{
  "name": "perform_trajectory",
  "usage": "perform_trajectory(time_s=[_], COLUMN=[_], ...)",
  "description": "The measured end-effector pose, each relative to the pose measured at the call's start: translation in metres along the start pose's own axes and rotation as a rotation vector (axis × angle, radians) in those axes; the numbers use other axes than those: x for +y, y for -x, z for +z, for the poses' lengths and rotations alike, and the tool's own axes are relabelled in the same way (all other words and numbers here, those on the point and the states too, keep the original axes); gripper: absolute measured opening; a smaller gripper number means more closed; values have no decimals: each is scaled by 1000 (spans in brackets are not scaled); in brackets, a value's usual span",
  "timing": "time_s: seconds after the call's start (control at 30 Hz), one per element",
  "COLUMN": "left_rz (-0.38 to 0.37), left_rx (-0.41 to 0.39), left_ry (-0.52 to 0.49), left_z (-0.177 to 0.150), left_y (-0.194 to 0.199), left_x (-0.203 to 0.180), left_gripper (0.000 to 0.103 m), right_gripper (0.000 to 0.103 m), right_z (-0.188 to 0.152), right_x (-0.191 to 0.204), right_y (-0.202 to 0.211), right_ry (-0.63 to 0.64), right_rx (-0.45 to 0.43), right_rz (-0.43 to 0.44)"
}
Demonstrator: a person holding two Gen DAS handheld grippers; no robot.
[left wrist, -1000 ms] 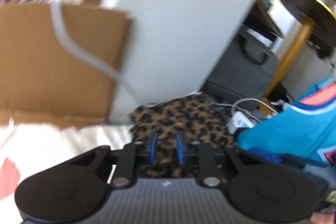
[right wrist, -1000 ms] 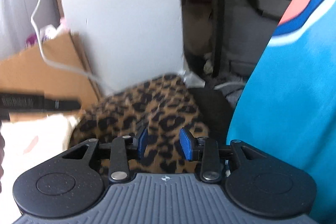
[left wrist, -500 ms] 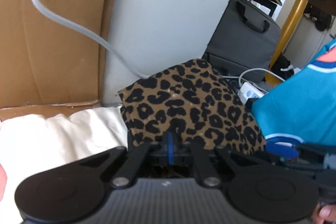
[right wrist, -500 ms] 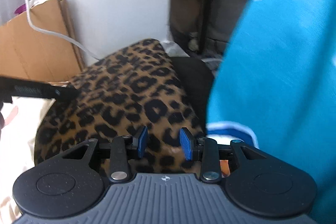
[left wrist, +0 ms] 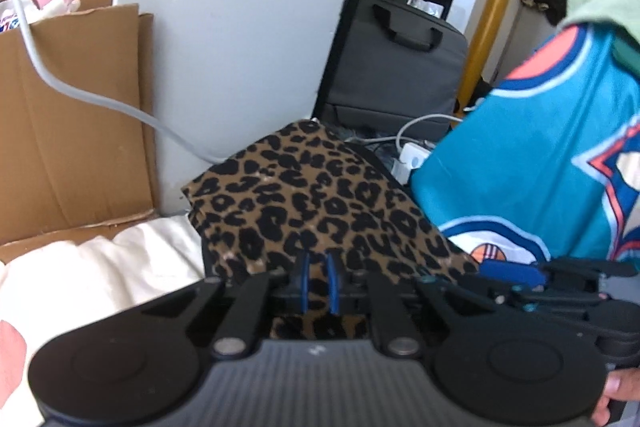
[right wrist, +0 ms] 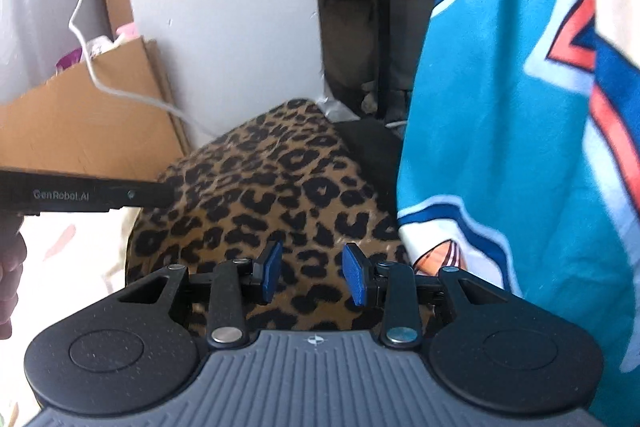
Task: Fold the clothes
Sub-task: 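Lower the folded leopard-print trousers onto the blanket with both grippers, then open both grippers to release the trousers on the blanket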
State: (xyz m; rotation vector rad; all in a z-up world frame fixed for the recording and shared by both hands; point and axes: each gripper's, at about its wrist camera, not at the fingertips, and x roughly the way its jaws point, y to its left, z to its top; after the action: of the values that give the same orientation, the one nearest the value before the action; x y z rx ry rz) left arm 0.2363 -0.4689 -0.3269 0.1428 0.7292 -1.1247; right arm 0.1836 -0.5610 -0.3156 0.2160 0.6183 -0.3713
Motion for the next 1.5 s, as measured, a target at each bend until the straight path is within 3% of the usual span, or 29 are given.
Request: perform_trajectory(time_s=[0.03, 0.27, 0.5, 0.83, 1.1, 1.37, 1.47, 1.5], left_rz=[-4, 20, 33, 16, 34, 66, 97, 113], left_rx=[5, 25, 56, 65, 110, 142, 127, 116], left_ry=[1, -33, -56, -149, -58, -13, 18, 20], left_z=[-2, -18, -15, -28, -39, -44, -42, -40], left_y=[-1, -19, -9, 10, -1, 25, 41, 48], left_x=[-1, -6, -10, -27, -15, -6, -3, -3], left_gripper=[20, 21, 21, 29, 31, 39, 52, 57], right_gripper=[41, 42, 42, 44, 45, 46, 58, 67], right_z=[-3, -27, -45, -35, -37, -38, -35, -33], right_x=[0, -5, -7, -8, -14, -14, -9, -6], right_y=[-2, 0, 7, 20, 1, 14, 27, 32], right_ry=[7, 58, 73, 56, 24, -63, -111, -121], right_rx=[9, 55, 85, 27, 68, 86, 71, 65], right_rz=[-2, -48, -67, -60, -91, -129, -124, -122])
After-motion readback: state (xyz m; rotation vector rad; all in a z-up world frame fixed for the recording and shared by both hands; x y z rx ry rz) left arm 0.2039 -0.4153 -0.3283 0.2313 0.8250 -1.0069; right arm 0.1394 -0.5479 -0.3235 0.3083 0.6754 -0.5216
